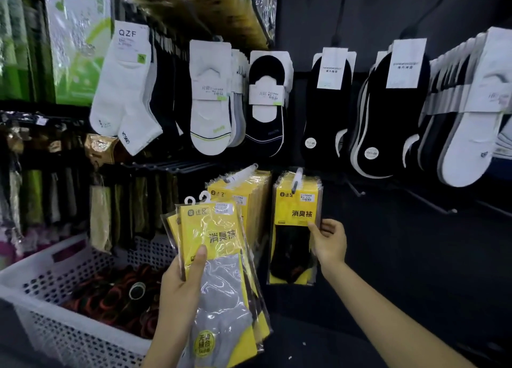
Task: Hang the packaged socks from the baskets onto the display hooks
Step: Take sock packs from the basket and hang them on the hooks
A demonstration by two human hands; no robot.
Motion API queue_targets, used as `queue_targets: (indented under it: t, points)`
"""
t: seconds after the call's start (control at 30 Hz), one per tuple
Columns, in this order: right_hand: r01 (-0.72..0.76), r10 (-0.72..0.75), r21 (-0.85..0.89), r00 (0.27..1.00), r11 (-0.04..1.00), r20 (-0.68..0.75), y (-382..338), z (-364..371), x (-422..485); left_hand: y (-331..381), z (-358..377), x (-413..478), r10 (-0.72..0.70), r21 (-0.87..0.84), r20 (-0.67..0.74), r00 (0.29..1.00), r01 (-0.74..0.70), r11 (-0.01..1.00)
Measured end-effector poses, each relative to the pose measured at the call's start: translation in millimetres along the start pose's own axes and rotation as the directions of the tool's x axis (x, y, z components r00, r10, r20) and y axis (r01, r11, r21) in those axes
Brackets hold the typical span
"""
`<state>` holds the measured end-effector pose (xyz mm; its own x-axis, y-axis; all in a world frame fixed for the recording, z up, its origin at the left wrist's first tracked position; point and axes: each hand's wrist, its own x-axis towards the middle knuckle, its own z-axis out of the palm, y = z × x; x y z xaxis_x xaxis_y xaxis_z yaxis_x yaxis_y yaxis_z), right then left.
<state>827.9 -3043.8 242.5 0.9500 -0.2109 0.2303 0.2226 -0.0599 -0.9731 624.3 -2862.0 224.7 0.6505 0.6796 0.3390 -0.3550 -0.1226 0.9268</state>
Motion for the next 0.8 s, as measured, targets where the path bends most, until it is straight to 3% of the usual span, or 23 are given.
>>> queue_targets:
  t: [0.07,0.13,0.2,0.27,0.53,0.7,0.8]
  points:
    - [0.06,-0.06,0.037,0.998,0.998,0.006,-4,-9,-19,0,4,-2,-0.019,-0.022,0.022,1.0,0.019,1.0]
    - [0.061,-0.079,0.116,0.983,0.991,0.166,-15,-15,-45,0,9,-4,-0.042,-0.047,0.035,0.998,0.044,0.998]
    - [0.064,-0.112,0.141,0.923,0.988,0.369,-27,-15,-73,2,17,-9,-0.051,-0.059,0.061,0.997,0.055,0.997]
    - [0.082,-0.143,0.15,0.874,0.985,0.464,-37,-14,-96,7,26,-15,-0.05,-0.077,0.109,0.993,0.058,0.995]
    - [-0.011,-0.148,0.294,0.845,0.956,0.514,-50,-27,-126,9,37,-25,-0.116,-0.087,0.119,0.986,0.127,0.988]
    - [-0.121,-0.07,0.351,0.871,0.929,0.486,-47,-35,-117,11,34,-24,-0.049,-0.118,0.198,0.979,0.074,0.99]
    - [-0.113,-0.058,0.361,0.901,0.926,0.43,-46,-43,-104,11,30,-19,-0.008,-0.105,0.197,0.98,0.029,0.994]
